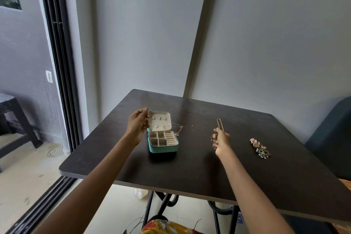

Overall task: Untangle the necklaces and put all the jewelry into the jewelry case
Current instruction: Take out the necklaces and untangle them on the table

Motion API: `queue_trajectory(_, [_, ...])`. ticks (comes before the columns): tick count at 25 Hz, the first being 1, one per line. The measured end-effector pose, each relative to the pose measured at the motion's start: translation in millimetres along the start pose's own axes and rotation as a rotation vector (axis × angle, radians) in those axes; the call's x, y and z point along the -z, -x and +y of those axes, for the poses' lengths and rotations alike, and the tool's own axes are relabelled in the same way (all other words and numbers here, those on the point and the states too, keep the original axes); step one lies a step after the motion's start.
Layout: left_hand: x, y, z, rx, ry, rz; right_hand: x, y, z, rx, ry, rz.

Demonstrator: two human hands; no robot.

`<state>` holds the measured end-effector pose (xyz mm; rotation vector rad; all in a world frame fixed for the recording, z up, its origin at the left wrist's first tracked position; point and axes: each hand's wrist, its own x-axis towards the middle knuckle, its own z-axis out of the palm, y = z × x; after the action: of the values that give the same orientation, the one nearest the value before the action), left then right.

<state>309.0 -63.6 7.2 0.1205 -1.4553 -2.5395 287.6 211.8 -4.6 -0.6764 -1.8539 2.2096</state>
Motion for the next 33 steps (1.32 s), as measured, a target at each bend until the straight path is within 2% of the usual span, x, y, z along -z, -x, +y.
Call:
queue_trajectory(7, [-11, 9, 0, -0.040, -0.178, -0.038, 6, -1, -2, 0.062, 0.000, 0.093])
queue_trajectory(11, [-10, 2, -10, -0.211, -0.672, -0.116, 2, -1, 1, 0.108, 0.172, 0.089])
queue_trajectory(14, [-7, -4, -23, -0.242, -1.001, -0.114, 5, -2, 2, 0.110, 0.332, 0.035])
queue_trajectory(16, [-8, -4, -30, -0.250, -1.043, -0.079, 8, -4, 7, 0.146, 0.471, 0.024])
queue_trajectory(19, [-11, -5, -29, -0.258, -0.957, -0.001, 10, -5, 11, 0.219, 0.628, 0.064])
queue_trajectory(21, [-13, -8, -27, -0.242, -0.960, -0.020, 12, -4, 12, 0.250, 0.717, 0.083])
queue_trajectory(26, [-18, -13, -24, -0.241, -1.342, -0.120, 15, -4, 26, 0.304, 0.866, 0.105])
queue_trajectory(31, [-27, -10, -27, -0.383, -1.488, -0.148, 15, -6, 31, 0.419, 0.977, 0.203])
queue_trajectory(33, [-35, -7, -26, -0.453, -1.555, -0.241, 17, -5, 34, 0.443, 1.018, 0.257])
